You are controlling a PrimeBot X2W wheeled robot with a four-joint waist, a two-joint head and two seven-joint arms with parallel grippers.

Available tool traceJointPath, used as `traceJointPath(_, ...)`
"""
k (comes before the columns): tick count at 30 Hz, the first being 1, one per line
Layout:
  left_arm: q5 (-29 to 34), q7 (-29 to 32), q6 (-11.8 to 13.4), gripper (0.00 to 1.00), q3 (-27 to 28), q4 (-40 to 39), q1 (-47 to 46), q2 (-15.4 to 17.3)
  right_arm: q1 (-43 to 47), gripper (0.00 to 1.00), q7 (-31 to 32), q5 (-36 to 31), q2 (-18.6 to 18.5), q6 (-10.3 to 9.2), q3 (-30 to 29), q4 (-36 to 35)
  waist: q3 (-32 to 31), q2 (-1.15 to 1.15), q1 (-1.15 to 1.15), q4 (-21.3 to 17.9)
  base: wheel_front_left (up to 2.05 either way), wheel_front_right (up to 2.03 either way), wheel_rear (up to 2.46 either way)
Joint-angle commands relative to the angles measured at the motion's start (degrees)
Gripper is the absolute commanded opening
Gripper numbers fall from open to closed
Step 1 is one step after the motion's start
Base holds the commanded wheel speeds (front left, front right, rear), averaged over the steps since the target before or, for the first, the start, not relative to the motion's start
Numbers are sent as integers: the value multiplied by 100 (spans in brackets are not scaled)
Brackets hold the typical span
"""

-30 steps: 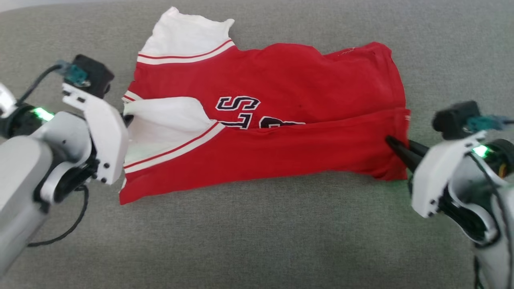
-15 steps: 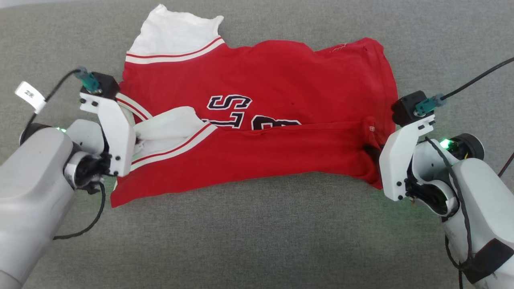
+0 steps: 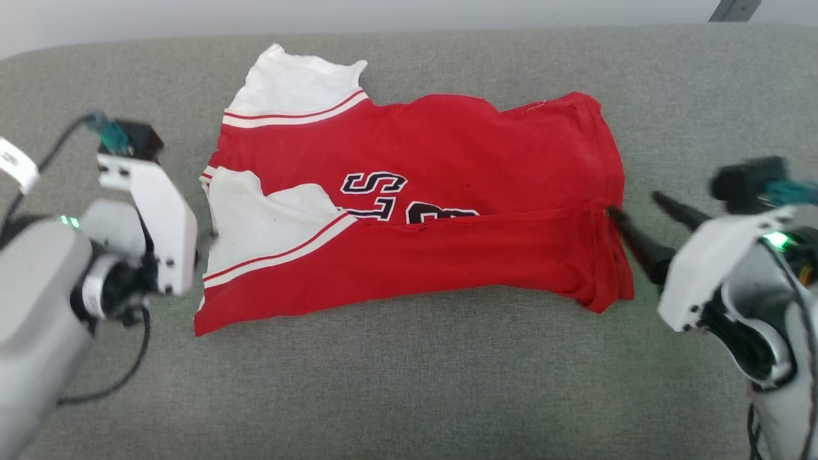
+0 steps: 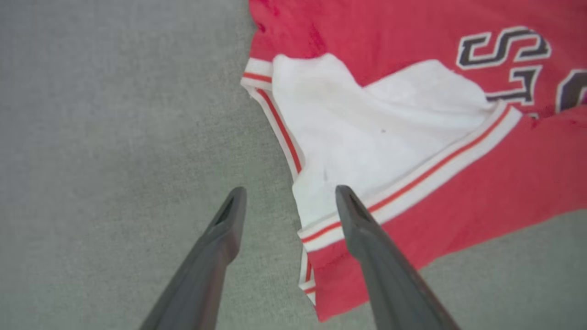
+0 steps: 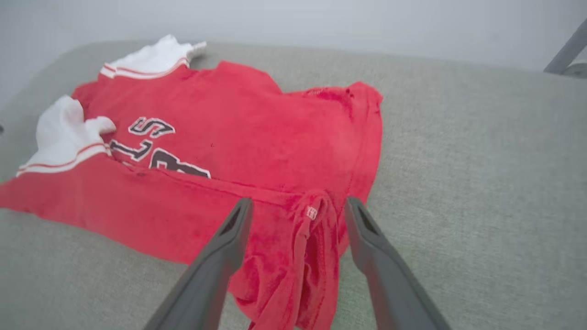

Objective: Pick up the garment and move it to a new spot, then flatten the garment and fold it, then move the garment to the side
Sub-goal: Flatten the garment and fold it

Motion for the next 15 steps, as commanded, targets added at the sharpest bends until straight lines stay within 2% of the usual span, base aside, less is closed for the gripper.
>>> traceJointPath(1, -62, 67, 98, 100, -2, -145, 154, 44, 119, 100, -102, -75, 68, -5, -102, -117, -19, 0, 0, -8, 0, 0, 0)
traceJointPath(5, -224, 283, 649, 100, 20, -1050, 711, 363, 609, 100, -570, -467, 462, -5, -695, -777, -23, 0, 0, -81, 0, 0, 0)
traceJointPath(8, -315, 297, 962, 100, 33, -1482, 1071, 515, 911, 100, -829, -766, 770, -5, -994, -1154, 1, 0, 0, -173, 0, 0, 0)
traceJointPath(12, -383, 168, 1176, 100, 96, -1610, 1339, 611, 1253, 100, -769, -930, 1121, -5, -1258, -1439, 59, 0, 0, -324, 0, 0, 0)
traceJointPath(15, -467, 60, 1257, 100, 167, -1390, 1457, 594, 1448, 100, -517, -910, 1230, -4, -1227, -1554, 121, 0, 0, -449, 0, 0, 0)
